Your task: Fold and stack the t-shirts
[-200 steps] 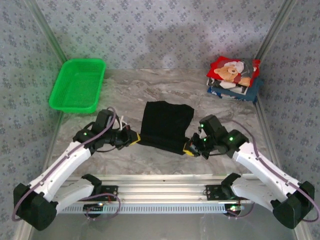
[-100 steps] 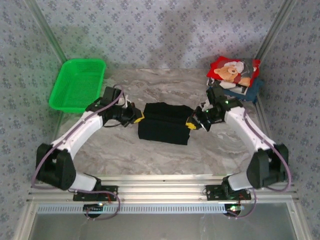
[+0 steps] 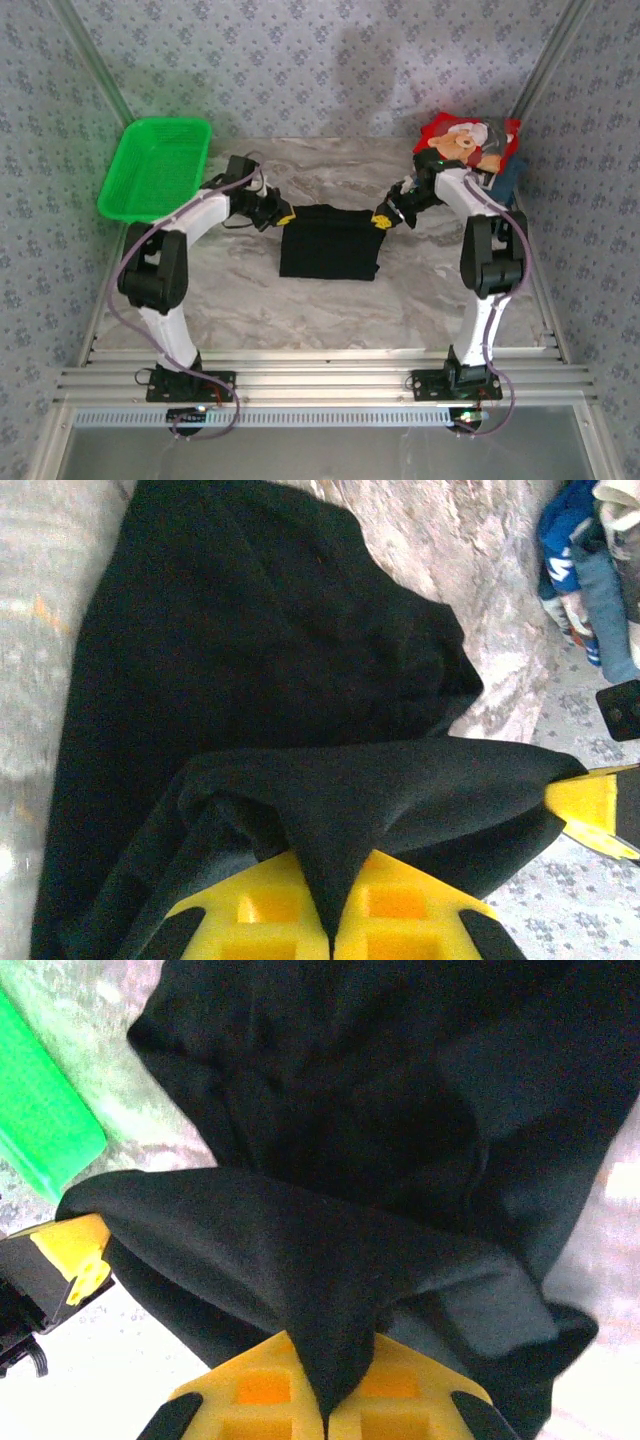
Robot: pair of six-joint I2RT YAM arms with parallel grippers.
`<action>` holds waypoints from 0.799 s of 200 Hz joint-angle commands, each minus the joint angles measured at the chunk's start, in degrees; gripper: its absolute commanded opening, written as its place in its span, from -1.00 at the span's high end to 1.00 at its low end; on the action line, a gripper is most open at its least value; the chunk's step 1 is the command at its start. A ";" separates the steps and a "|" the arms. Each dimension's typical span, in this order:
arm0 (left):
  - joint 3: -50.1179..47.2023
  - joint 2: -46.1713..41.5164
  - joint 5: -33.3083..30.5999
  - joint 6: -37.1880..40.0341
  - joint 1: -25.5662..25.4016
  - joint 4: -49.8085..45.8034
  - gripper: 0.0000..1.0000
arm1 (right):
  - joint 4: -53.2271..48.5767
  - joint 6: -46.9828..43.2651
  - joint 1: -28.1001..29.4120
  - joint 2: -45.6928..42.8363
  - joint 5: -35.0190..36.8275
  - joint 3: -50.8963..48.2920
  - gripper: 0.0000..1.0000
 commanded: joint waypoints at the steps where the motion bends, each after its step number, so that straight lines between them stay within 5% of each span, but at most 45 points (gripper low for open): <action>1: 5.40 4.69 -4.00 2.43 2.62 -0.39 1.00 | -4.04 -3.45 -3.17 5.29 1.90 5.25 0.96; 26: 10.33 10.19 -4.27 3.51 2.80 -1.70 1.00 | -5.38 -4.90 -4.74 12.07 1.82 10.37 0.93; 43: 12.60 13.32 -4.80 4.21 2.88 -2.50 0.97 | -5.97 -5.90 -5.35 16.14 1.36 13.63 0.67; 58: 13.23 14.51 -4.01 3.52 3.06 -1.19 0.45 | -5.38 -6.33 -5.64 18.19 1.53 15.94 0.34; 86: 14.92 11.00 -4.81 1.88 3.06 -0.62 -0.36 | -2.05 -5.70 -6.17 14.02 4.13 17.02 0.06; 111: 15.30 5.11 -6.98 2.21 2.97 -2.86 -0.63 | -4.02 -8.50 -6.19 4.85 9.46 13.43 -0.12; 125: 13.13 1.65 -7.11 2.44 2.81 -2.79 -0.98 | -4.53 -10.33 -5.85 0.32 9.95 9.25 -0.21; 135: 11.18 -0.76 -6.78 2.80 2.71 -2.43 -0.99 | -4.66 -11.84 -5.21 -2.19 9.97 5.75 -0.45; 160: 4.12 -7.31 -5.33 3.14 2.80 1.46 -0.99 | -0.91 -14.39 -2.78 -5.60 11.42 -3.33 -0.55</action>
